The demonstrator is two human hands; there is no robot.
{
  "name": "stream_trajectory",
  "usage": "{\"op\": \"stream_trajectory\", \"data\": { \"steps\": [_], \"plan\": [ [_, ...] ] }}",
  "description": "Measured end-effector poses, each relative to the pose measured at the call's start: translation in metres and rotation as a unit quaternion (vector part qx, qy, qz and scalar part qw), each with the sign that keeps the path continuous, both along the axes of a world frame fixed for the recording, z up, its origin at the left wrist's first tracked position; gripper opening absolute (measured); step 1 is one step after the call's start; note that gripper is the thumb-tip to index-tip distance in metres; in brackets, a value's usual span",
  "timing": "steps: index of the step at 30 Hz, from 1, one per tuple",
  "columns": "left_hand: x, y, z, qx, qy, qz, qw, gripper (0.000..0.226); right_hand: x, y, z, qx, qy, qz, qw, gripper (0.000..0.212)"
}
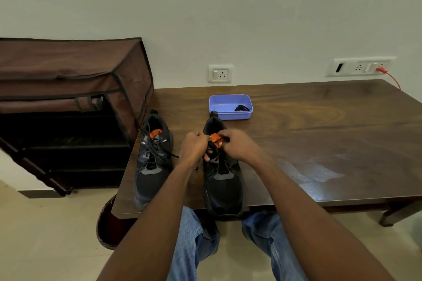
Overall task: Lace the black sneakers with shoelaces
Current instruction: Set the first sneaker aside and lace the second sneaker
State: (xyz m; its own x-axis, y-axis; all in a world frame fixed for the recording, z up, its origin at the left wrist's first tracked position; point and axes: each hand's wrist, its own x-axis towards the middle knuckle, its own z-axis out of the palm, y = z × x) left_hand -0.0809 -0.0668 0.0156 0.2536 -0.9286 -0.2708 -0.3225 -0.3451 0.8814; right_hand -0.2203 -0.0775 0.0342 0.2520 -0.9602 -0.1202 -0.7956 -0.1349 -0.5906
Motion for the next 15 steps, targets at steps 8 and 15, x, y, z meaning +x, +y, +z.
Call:
{"op": "stream_trajectory", "data": {
  "steps": [8,15],
  "plan": [
    [0.0,0.0,0.001,0.005,-0.006,-0.002,1.0,0.016,0.001,-0.006,0.001,-0.082,-0.014,-0.093,0.992,0.023],
    [0.0,-0.001,-0.001,0.006,-0.007,0.007,1.0,0.016,-0.055,-0.008,0.019,-0.145,-0.022,-0.412,0.899,0.02]
  ]
}}
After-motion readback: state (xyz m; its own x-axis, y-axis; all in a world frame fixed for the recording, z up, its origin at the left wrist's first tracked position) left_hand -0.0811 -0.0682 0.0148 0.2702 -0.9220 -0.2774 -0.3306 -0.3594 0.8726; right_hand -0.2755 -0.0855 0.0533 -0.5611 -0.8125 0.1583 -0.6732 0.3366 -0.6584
